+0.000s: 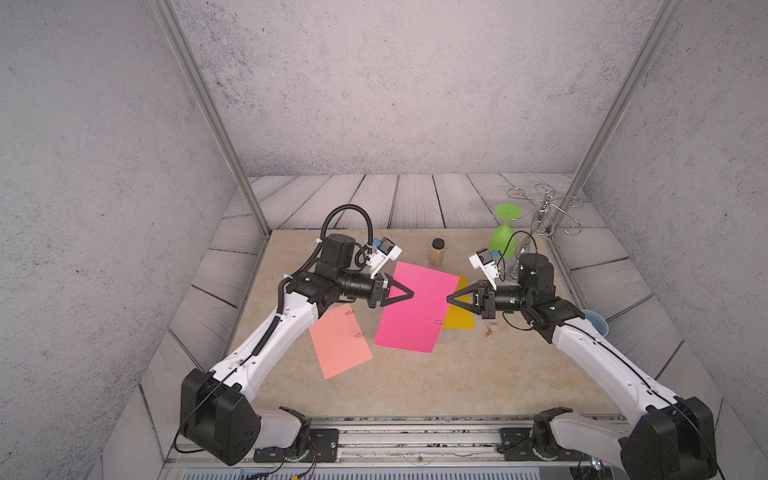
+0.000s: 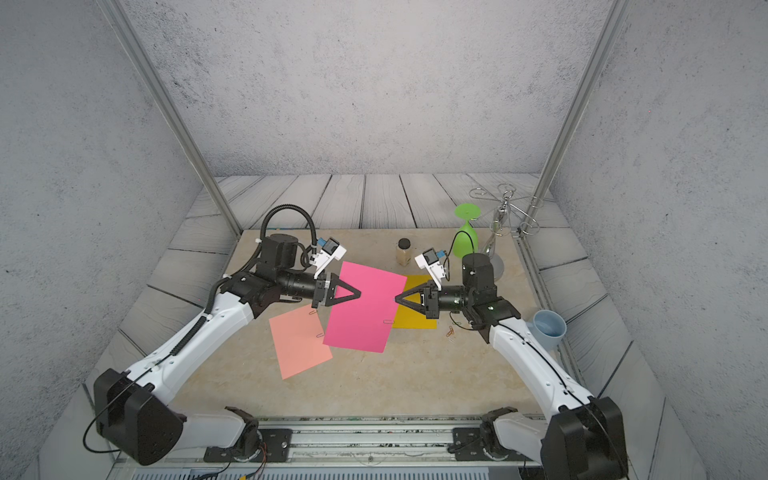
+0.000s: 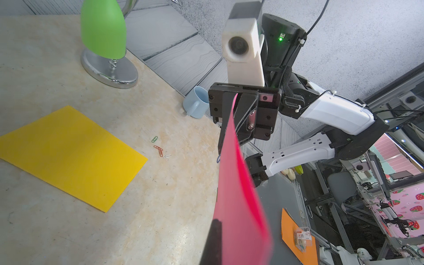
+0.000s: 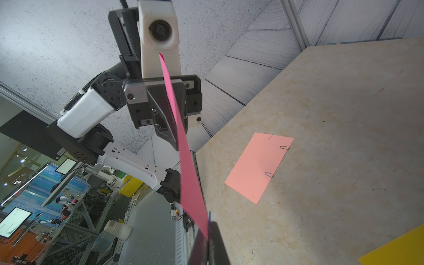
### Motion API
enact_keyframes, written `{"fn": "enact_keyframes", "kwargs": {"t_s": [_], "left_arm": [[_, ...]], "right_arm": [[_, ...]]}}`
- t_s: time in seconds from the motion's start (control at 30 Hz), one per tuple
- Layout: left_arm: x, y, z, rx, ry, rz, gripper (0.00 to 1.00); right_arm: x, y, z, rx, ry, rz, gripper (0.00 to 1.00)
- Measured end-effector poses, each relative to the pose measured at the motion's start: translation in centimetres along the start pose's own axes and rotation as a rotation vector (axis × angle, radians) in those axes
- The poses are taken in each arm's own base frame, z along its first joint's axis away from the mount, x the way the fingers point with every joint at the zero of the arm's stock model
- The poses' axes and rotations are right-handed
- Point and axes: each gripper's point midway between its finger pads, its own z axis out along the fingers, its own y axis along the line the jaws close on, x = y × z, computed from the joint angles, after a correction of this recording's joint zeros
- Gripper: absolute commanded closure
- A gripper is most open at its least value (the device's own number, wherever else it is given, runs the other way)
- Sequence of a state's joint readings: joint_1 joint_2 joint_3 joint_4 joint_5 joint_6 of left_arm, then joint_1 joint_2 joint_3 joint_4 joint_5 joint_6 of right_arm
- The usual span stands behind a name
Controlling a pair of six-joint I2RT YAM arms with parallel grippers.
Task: Unclip the paperclips from the documents
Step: Remove the paper clip from the document.
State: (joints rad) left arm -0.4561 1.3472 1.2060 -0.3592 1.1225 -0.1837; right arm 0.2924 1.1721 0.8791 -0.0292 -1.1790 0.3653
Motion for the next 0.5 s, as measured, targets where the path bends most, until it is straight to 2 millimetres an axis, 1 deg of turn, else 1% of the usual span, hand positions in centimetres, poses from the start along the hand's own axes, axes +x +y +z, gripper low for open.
{"fn": "enact_keyframes", "kwargs": {"t_s": [0.5], "left_arm": [[0.01,0.03,-0.02,-0.001,0.0,-0.001,1.0]], "right_arm": [[-0.01,-0.02,-0.03,0.001,-0.001,-0.001,0.94]]}}
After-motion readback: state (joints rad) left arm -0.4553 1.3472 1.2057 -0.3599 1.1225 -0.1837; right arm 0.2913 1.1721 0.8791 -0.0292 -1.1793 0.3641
